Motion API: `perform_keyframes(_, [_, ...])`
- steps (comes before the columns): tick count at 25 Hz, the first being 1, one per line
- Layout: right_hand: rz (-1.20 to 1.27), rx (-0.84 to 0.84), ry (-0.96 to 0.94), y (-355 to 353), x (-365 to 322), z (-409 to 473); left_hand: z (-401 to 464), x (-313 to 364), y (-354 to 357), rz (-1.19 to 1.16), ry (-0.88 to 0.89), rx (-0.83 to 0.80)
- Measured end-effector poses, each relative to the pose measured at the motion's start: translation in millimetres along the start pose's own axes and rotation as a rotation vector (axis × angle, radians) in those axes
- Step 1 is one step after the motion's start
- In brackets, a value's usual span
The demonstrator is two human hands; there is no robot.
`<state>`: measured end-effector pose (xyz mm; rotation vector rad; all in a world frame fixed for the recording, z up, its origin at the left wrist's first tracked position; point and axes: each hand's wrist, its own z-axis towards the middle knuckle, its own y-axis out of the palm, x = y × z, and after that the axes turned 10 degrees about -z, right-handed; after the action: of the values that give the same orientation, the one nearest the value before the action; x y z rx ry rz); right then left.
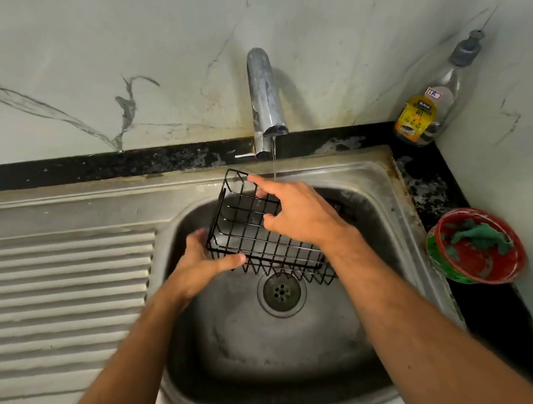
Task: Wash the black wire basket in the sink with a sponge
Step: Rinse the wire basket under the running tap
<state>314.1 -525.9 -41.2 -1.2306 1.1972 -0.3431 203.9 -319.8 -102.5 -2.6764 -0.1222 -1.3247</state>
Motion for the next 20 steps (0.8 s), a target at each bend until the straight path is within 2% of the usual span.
perform_keyframes(4, [-0.084, -0.033, -0.044, -1, -1, -2, 6, 34, 16, 0.214, 0.116, -0.004])
perform_keyframes(10, [-0.224, -0.006, -0.113, -2, -4, -16, 0, 32, 40, 0.392, 0.123, 0.215])
perform_keyframes(14, [-0.259, 0.07, -0.09, -11, -9, -30, -4, 40, 41, 0.344, 0.164, 0.223])
perform_keyframes(18, [-0.393, -0.071, 0.074, -8, -33, -36, -9, 44, 46, 0.447, 0.25, 0.221])
perform_keyframes(20, [-0.331, -0.118, 0.025, 0, -44, -31, -10, 42, 52, 0.56, 0.298, 0.218])
